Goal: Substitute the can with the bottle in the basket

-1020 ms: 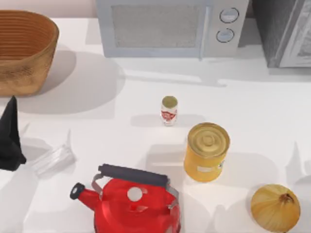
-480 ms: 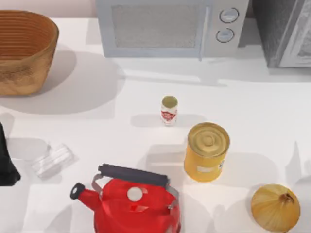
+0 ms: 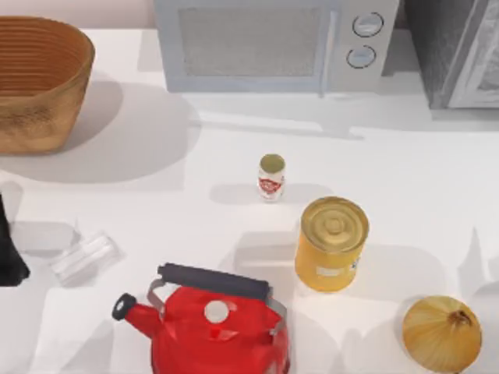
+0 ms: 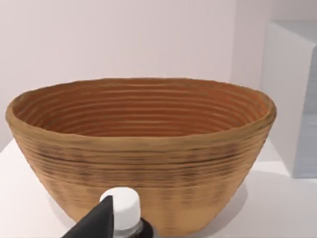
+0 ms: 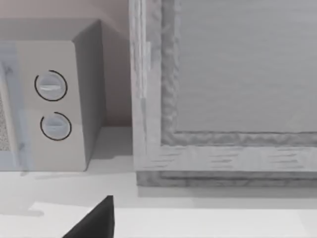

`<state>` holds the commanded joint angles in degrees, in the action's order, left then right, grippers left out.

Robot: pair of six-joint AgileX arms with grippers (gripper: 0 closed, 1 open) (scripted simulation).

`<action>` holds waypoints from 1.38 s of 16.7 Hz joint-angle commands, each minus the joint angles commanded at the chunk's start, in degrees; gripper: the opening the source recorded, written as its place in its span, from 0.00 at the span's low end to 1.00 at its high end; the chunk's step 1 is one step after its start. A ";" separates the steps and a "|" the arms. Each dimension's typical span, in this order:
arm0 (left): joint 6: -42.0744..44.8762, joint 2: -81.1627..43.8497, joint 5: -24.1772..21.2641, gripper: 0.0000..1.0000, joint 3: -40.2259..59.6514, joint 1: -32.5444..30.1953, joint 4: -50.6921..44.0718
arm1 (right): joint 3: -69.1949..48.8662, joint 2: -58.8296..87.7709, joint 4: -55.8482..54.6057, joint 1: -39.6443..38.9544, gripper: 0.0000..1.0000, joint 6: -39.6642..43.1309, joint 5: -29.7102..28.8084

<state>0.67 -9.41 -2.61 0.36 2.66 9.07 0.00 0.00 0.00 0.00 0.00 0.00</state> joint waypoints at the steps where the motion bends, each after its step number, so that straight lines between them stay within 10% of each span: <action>1: 0.23 -3.67 -0.96 1.00 0.03 0.96 3.40 | 0.00 0.00 0.00 0.00 1.00 0.00 0.00; 15: 4.41 -77.28 -18.10 1.00 0.47 16.92 64.95 | 0.00 0.00 0.00 0.00 1.00 0.00 0.00; 23: 5.31 -90.63 -21.61 1.00 0.68 20.04 76.90 | 0.00 0.00 0.00 0.00 1.00 0.00 0.00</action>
<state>5.98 -100.04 -24.22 1.04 22.71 85.97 0.00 0.00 0.00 0.00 0.00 0.00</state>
